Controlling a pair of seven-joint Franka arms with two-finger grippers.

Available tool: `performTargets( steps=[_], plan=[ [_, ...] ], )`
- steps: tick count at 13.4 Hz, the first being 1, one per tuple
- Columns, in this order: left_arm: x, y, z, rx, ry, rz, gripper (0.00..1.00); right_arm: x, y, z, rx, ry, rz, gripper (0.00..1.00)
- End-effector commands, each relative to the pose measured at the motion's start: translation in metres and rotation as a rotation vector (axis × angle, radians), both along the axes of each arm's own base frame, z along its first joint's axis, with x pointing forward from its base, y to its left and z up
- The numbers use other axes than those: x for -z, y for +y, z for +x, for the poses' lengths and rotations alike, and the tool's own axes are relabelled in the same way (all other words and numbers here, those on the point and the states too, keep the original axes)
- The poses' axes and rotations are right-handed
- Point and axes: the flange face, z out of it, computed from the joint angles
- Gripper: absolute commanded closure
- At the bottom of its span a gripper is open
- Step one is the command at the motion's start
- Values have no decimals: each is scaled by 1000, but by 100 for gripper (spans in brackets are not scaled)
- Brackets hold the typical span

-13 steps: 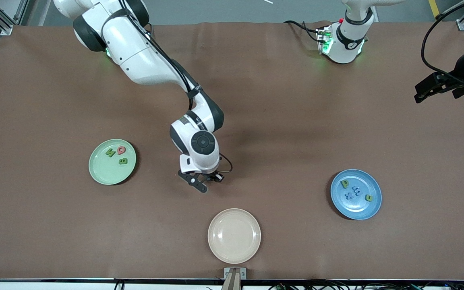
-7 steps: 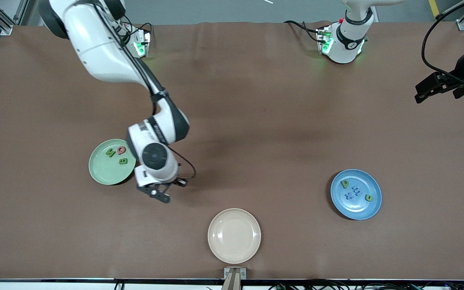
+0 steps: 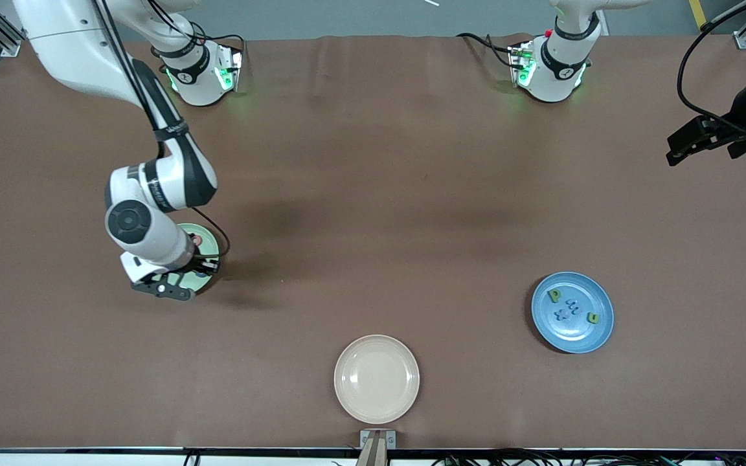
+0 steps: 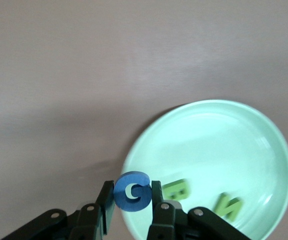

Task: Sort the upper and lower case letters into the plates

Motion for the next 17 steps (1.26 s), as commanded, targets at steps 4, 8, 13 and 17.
performTargets(
  steps=[4,8,13,17],
  plan=[
    [-4,-8,-9,17,-5,-10,0,37,-90,-20,-87,-47,31,100],
    [-6,-21,-9,40,-18,-4,0,50,-87,-25,-92,-23,40,97],
    [2,-21,-4,37,-4,-4,0,37,-84,-20,-99,-15,36,0],
    [4,-19,-6,33,5,-4,0,-59,-93,1,-224,58,9,0]
  ],
)
